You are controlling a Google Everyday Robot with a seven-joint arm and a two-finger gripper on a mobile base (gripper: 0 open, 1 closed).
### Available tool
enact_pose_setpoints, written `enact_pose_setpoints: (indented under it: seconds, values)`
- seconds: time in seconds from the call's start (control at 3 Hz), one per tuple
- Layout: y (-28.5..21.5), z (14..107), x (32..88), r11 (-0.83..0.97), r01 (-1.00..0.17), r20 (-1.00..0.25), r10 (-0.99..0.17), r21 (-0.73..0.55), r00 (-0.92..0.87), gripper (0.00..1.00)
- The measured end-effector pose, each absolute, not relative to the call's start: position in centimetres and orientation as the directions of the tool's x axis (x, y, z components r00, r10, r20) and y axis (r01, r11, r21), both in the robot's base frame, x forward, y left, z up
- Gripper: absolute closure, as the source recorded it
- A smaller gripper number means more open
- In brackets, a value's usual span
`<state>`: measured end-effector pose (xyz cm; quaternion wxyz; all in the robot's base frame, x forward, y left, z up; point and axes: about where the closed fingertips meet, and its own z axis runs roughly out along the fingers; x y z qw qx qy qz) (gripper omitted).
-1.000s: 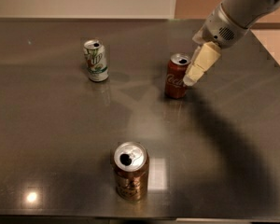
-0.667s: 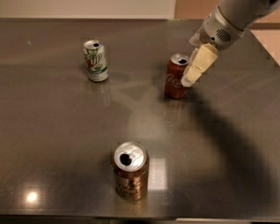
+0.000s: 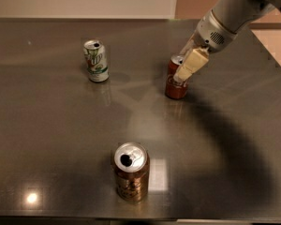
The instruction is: Move coke can near orange can
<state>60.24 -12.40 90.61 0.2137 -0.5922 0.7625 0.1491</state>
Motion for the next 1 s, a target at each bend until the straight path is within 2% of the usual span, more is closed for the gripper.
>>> enact_pose_setpoints:
  seconds: [0.67,1.0]
  values:
    - [-12.4,91.0,59.1,0.215,-0.976,-0.505,-0.845,-0.018,-0.177,0.81]
    - [-11.6,92.2,55.5,0.120,-0.993,-0.515,-0.852,-0.017,-0.094,1.00]
